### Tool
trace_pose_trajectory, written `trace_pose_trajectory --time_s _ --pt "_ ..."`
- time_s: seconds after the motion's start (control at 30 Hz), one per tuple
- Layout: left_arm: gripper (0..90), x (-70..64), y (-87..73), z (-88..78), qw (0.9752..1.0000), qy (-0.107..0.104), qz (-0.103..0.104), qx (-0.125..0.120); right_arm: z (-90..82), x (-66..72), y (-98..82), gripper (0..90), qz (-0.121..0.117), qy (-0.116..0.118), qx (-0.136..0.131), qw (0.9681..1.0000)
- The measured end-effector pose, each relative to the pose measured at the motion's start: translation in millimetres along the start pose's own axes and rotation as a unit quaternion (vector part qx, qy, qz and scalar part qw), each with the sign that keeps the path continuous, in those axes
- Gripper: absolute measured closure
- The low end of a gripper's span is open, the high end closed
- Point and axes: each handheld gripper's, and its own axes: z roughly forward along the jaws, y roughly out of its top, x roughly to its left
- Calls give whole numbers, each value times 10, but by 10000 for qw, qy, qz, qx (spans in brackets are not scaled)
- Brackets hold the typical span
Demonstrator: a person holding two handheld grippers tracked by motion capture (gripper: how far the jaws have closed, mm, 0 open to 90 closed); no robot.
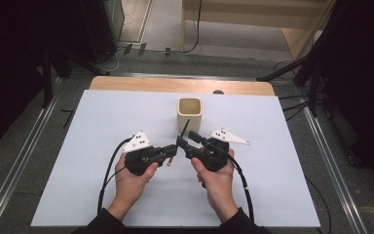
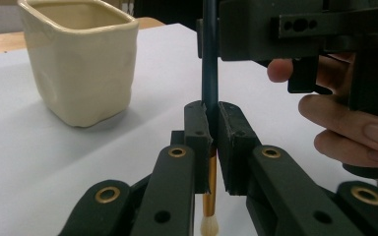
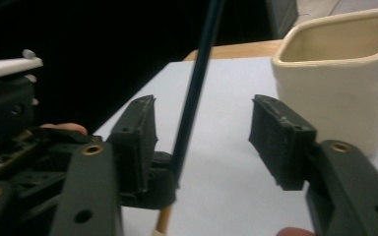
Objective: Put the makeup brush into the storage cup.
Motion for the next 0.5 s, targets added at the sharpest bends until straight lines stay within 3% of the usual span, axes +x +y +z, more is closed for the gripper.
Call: trace_pose_trajectory --time_s 0.27,0.4,0.5 --pt "845 -73 -13 39 9999 -39 116 -20 24 -12 -60 601 104 166 -19 9998" --pt "845 -94 -19 44 9999 -50 143 -55 10 -36 -60 637 455 356 -60 9983" --pt "845 -109 -22 53 9998 -72 163 -43 1 -57 -57 652 550 365 -46 9978"
